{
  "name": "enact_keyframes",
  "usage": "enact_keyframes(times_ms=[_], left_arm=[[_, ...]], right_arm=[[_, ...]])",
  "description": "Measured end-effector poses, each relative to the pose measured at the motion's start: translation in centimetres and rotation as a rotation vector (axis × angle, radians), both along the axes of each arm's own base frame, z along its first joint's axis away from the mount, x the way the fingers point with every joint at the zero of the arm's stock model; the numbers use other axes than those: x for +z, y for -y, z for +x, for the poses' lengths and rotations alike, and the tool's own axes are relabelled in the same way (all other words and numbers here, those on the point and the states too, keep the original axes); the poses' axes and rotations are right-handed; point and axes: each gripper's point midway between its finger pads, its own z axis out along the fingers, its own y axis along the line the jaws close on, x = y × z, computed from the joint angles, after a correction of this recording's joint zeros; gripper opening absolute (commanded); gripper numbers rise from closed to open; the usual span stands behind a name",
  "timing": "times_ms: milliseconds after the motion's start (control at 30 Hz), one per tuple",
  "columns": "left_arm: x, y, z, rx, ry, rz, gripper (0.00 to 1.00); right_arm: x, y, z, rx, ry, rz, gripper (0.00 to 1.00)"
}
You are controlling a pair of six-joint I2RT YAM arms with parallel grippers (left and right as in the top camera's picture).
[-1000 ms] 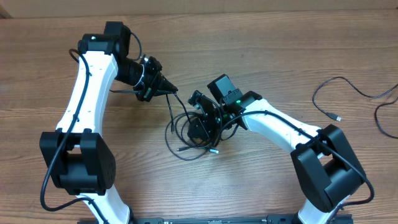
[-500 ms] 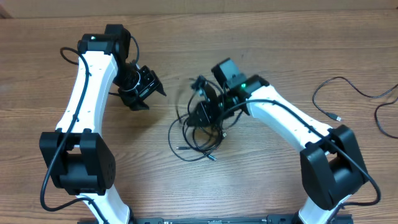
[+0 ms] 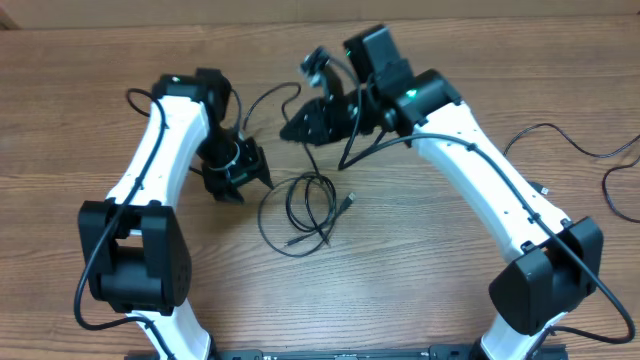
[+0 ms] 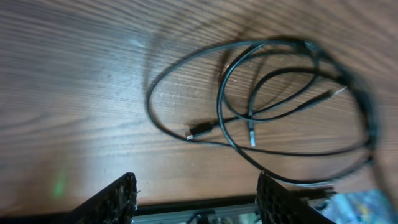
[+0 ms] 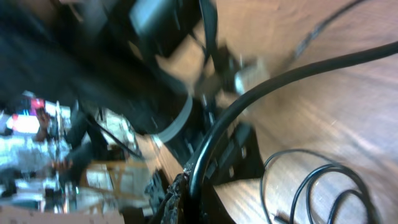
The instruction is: Untangle cables
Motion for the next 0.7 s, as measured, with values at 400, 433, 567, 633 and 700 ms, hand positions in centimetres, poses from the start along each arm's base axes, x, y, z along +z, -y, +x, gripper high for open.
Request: enact_keyframes(times_ms=[400,433,567,633,700], left_arm=[[-5.5,3.4,-1.0,-0.116,0.069,-0.018,0.63],[-5.6,3.6,-0.6,-0.121,0.09,-0.022,0.63],[-5.8,4.5,0.6,-0.105,0.141,-0.027,0.63],[-5.8,5.0,0.9,-0.081,0.148,-0.026,0.63],[-5.8,5.4,0.9,-0.052,0.138,-0.026,0.63]], right_arm=[[1.7,4.9,4.5,-0.226,-0.201,0.104,0.04],[1.7,5.0,4.4,-0.225,-0.217,0.106,0.04],[1.7,4.9,4.0,-0.221,-0.245,0.112,0.04],[1.8,4.9,3.9,-0.217,-0.249,0.116,0.04],[1.8,4.8,3.9,-0.217,-0.253,0.118,0.04]])
